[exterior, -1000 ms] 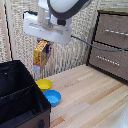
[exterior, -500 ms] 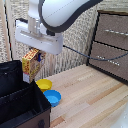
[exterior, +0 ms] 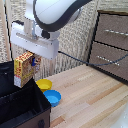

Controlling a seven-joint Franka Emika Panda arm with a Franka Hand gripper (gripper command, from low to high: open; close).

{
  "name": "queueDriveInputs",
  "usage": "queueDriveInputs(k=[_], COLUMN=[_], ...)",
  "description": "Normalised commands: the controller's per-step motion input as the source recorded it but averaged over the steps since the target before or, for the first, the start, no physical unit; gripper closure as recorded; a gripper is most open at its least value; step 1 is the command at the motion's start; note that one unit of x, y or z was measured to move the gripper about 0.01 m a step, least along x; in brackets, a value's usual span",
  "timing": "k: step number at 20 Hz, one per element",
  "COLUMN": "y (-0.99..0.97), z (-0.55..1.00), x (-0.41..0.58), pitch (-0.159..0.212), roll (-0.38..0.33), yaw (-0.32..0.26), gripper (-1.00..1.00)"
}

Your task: Position your gripper near the granola bar, please. Lightly grip the granola bar with your gripping tool. Relocate your gripper along with the granola bar toward the leading division of the caddy with caution. Gently release the granola bar into the leading division of the caddy.

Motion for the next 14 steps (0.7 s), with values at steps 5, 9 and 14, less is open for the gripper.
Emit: queueDriveInputs(k=[5,9,14], y=[0.58,0.59,0.57], z=[-0.03,-0.08,-0.01], x=[-0.013,-0.042,-0.022], pitch=[0.137,0.124,0.09], roll=[0.057,0.008,0.013], yaw=[-0.122,-0.144,-0.165], gripper=[1.0,1.0,1.0])
